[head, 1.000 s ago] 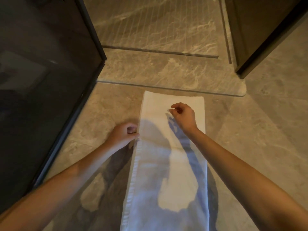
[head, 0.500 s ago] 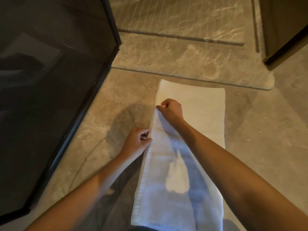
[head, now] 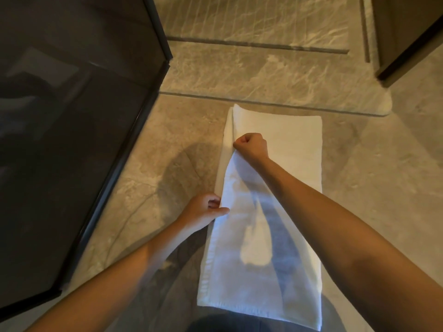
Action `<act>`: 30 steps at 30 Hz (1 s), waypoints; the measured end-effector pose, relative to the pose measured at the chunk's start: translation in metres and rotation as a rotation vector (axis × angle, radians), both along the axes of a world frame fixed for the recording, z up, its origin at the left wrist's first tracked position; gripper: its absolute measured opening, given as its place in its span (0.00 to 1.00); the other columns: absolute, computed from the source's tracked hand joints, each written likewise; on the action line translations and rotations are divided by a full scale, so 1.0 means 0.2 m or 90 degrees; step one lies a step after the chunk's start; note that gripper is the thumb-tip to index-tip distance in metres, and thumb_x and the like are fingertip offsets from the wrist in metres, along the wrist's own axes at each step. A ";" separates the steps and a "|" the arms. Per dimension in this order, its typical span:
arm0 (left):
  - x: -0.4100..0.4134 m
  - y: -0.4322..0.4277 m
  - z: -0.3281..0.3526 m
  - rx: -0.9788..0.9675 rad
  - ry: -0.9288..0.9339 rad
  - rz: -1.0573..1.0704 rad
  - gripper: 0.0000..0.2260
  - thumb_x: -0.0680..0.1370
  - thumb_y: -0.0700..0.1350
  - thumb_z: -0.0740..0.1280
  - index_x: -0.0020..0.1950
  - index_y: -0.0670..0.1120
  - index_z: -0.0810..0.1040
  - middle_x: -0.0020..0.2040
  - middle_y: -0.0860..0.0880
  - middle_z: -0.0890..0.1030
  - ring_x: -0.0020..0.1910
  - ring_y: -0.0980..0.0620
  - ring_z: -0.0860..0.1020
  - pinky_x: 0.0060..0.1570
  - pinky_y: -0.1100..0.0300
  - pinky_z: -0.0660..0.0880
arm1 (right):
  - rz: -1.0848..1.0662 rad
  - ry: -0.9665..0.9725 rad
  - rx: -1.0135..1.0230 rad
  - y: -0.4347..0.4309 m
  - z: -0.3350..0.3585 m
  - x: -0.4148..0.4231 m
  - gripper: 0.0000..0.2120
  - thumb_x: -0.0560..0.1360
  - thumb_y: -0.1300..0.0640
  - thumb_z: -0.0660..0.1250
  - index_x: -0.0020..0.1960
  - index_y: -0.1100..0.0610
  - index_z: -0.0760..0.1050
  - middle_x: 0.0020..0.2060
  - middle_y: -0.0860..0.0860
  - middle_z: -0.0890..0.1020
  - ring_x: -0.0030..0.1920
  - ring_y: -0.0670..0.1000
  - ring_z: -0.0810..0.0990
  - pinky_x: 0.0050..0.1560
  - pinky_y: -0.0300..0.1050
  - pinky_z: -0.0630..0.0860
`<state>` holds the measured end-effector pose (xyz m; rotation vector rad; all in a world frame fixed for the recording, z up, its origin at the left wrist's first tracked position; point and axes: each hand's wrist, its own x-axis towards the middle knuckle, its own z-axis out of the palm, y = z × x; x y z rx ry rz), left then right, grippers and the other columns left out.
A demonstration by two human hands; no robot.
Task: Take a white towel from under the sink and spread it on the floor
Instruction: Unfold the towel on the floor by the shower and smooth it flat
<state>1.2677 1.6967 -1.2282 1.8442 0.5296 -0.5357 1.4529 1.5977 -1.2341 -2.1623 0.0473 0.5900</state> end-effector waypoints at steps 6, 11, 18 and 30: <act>-0.06 -0.02 0.08 0.012 0.112 -0.067 0.06 0.72 0.40 0.71 0.40 0.38 0.81 0.37 0.44 0.82 0.37 0.48 0.82 0.41 0.53 0.81 | -0.025 0.007 0.022 -0.08 0.17 0.01 0.06 0.69 0.62 0.67 0.37 0.60 0.82 0.36 0.56 0.83 0.40 0.55 0.82 0.49 0.51 0.81; -0.05 -0.07 0.22 -0.062 0.140 -0.082 0.11 0.73 0.40 0.71 0.45 0.31 0.79 0.45 0.34 0.82 0.42 0.42 0.83 0.46 0.49 0.81 | -0.069 0.000 0.005 -0.17 0.35 -0.05 0.06 0.70 0.63 0.66 0.36 0.61 0.82 0.32 0.56 0.82 0.36 0.54 0.82 0.48 0.51 0.81; -0.06 -0.16 0.28 -0.056 0.138 -0.134 0.07 0.71 0.37 0.73 0.41 0.38 0.76 0.39 0.41 0.79 0.37 0.50 0.81 0.40 0.57 0.81 | -0.119 -0.001 0.011 -0.31 0.40 -0.06 0.07 0.68 0.65 0.66 0.35 0.62 0.82 0.33 0.61 0.83 0.35 0.56 0.82 0.46 0.52 0.82; -0.01 -0.64 0.45 -0.114 0.085 -0.134 0.07 0.72 0.36 0.72 0.36 0.43 0.77 0.31 0.50 0.79 0.32 0.57 0.80 0.37 0.62 0.79 | -0.073 -0.052 0.105 -0.77 0.44 0.09 0.12 0.68 0.66 0.69 0.27 0.55 0.77 0.28 0.54 0.78 0.32 0.52 0.79 0.43 0.53 0.82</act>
